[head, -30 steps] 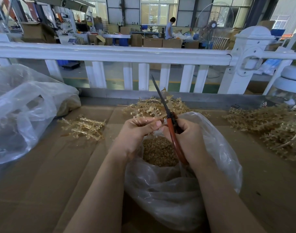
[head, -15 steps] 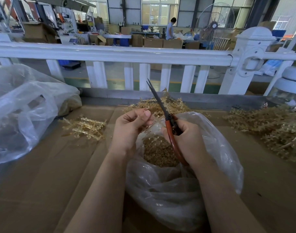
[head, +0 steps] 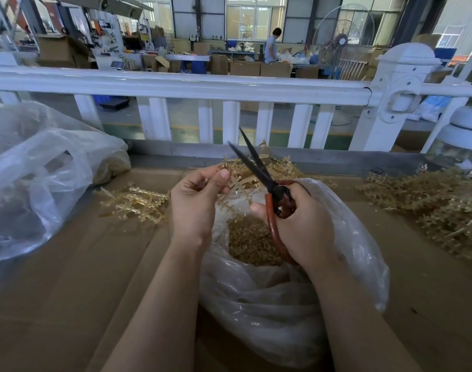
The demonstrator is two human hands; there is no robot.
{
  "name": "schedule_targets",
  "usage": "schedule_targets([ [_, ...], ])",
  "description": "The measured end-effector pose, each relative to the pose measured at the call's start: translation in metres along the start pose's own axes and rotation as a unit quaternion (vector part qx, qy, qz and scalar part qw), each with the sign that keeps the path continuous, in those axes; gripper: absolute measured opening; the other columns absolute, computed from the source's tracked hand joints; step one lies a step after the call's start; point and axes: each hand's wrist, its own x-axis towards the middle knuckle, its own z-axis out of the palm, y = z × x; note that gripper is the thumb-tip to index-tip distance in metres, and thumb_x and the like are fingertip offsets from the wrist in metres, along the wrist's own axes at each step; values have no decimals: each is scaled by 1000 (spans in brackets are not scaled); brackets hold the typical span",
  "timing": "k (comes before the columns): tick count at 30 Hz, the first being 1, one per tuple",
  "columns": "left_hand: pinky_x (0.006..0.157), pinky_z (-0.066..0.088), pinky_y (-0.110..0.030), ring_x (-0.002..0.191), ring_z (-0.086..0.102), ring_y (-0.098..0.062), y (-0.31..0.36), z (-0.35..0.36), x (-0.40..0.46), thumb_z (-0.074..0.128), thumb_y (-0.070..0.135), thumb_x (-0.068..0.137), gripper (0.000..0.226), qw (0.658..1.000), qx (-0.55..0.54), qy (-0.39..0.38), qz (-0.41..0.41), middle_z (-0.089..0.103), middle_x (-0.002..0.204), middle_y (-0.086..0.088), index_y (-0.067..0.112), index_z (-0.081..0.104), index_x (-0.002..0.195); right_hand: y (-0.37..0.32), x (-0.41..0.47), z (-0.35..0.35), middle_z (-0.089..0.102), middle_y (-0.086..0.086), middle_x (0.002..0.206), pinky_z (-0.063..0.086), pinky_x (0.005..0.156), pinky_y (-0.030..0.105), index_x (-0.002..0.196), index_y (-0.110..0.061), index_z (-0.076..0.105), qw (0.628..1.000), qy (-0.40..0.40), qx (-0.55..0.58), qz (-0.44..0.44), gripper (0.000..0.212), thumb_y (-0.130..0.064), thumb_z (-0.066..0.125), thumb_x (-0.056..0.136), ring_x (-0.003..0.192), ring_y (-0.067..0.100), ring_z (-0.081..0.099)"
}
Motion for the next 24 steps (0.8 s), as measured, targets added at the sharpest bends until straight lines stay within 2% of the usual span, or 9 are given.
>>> schedule_targets([
  [2,66,51,-20,63,59,-8,0,1,0,73,7,85,10,1000,8,3,14,69,73,-2,15,76,89,1,0,1,63,-22,89,44,66,10,96,-31,58,999,-13,-32,-22,58,-83,56,70,79,-7,58],
  [4,68,52,-20,63,59,-8,1,2,-1,70,4,87,10,1000,16,1,24,68,71,-3,13,75,87,3,0,3,66,-17,93,54,71,22,98,-27,59,997,-27,-68,-37,62,-83,55,71,84,1,62],
  [8,73,54,-23,64,60,-8,3,4,-3,64,2,90,15,1000,11,-18,13,69,72,-2,12,73,84,5,1,4,66,-15,98,57,75,28,102,-26,58,993,-47,-100,-30,72,-89,50,67,89,6,63],
  [13,69,53,-21,67,58,-10,3,4,-3,62,5,89,7,998,-41,-34,-26,69,74,-3,5,69,88,5,1,3,67,-13,96,56,72,27,101,-25,59,991,-48,-119,-32,82,-93,37,63,85,7,63],
  [15,71,52,-21,73,57,-13,2,4,-3,66,12,82,10,996,-69,-35,-46,70,79,-3,6,69,89,6,1,3,67,-13,96,56,72,26,101,-25,59,991,-53,-120,-32,79,-92,39,65,85,7,63],
  [17,68,50,-19,72,58,-11,2,4,-2,66,15,77,17,993,-89,-41,-62,70,83,-5,4,68,91,7,1,3,67,-14,98,56,73,26,102,-25,60,991,-55,-116,-31,74,-89,47,68,86,6,63],
  [20,60,48,-17,61,55,-6,0,4,-2,64,9,82,13,988,-121,-61,-78,67,78,-2,2,65,93,8,1,4,68,-14,100,55,74,24,104,-25,61,993,-55,-103,-26,69,-85,54,69,88,6,63],
  [24,58,46,-17,57,52,-5,0,4,-2,56,1,91,12,981,-148,-87,-91,65,74,1,2,64,99,9,1,4,68,-15,101,52,73,20,106,-26,62,993,-52,-98,-33,67,-82,57,70,89,4,62],
])
